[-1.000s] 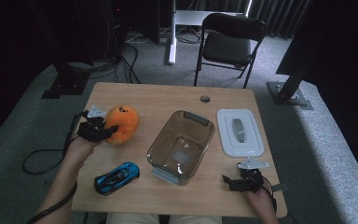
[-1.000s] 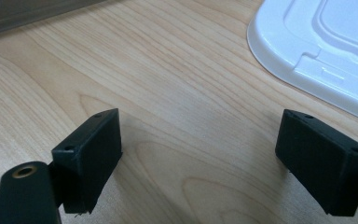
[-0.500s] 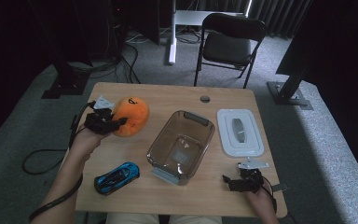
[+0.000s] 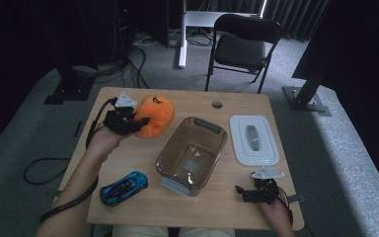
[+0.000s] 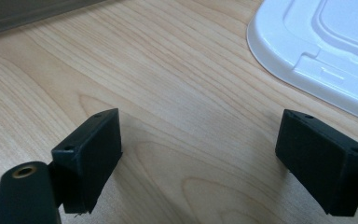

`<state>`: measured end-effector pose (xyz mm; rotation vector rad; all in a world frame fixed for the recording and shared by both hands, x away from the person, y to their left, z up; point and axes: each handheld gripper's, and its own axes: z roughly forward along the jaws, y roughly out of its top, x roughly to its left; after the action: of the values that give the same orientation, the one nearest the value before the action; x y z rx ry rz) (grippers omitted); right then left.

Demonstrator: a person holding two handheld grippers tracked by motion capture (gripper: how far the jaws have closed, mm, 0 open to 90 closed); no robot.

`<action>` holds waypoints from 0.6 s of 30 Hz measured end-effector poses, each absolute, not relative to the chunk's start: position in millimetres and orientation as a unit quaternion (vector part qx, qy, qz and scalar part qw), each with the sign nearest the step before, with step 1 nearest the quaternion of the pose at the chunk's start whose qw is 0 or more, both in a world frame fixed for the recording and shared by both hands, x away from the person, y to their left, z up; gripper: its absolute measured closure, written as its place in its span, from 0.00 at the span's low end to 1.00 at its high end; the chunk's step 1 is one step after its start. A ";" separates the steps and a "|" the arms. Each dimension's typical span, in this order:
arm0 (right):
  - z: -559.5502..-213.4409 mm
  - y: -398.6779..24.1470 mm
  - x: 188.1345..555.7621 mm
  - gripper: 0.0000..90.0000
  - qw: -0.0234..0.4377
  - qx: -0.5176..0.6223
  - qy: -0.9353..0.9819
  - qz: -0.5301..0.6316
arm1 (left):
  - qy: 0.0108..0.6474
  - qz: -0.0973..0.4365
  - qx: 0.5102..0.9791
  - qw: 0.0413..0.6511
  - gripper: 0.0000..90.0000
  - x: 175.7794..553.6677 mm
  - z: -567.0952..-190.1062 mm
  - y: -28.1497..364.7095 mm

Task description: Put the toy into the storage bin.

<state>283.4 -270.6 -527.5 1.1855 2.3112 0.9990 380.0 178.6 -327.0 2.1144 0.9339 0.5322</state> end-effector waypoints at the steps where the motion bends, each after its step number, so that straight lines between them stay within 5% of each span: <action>1: -527.5 -270.5 283.4 0.15 0.178 0.419 0.817 0.354 | 0.362 0.206 0.828 0.376 0.77 380.6 -325.4 174.7; 18: -527.5 -270.6 283.4 0.15 0.178 0.419 0.817 0.354 | 0.313 0.184 0.850 0.381 0.77 391.7 -322.0 121.8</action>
<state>283.4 -270.6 -527.5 1.1845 2.3108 1.0008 391.7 121.8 -322.0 2.1701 0.7989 0.4706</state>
